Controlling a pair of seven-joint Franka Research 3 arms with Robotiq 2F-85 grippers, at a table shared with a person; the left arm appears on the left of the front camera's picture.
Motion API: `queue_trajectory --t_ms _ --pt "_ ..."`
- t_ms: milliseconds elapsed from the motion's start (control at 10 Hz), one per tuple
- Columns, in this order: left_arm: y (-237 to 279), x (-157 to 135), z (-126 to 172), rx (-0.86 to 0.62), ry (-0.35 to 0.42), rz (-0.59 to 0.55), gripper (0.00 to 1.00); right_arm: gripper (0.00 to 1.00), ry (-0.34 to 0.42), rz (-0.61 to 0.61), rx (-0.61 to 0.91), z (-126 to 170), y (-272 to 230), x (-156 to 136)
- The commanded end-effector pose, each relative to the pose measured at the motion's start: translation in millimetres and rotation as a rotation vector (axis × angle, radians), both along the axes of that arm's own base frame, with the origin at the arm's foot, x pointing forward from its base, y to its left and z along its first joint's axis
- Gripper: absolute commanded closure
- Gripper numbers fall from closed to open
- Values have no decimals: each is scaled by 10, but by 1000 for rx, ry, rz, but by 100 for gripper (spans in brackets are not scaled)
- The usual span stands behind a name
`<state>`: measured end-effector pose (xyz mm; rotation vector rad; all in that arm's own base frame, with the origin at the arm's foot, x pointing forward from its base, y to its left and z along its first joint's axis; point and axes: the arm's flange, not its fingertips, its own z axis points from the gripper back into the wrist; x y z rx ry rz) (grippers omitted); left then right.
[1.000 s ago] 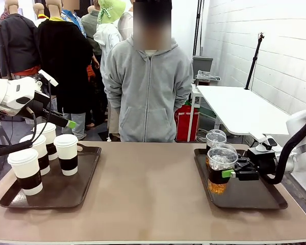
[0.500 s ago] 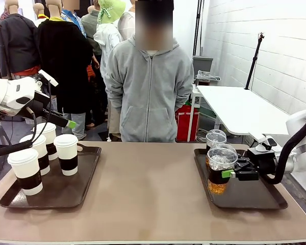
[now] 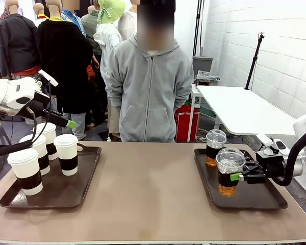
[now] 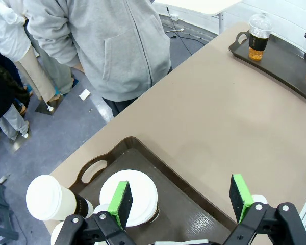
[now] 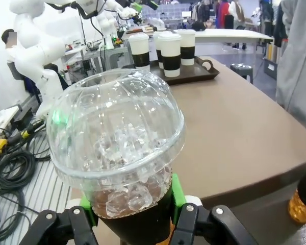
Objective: Distribute the coffee onto the tray.
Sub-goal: Pick up another iced Americano from the middle of the table and place it on the right Handle tray.
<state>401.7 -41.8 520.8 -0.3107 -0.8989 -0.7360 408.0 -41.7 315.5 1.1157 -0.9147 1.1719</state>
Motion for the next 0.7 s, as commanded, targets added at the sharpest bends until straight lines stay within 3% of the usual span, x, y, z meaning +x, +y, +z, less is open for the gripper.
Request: queue_trajectory --t_ms 0,600 --pt "14 13 -19 -8 6 -1 0 37 -27 13 36 -96 -77 113" --pt "14 13 -19 -8 6 -1 0 37 -51 1 71 -412 -213 280"
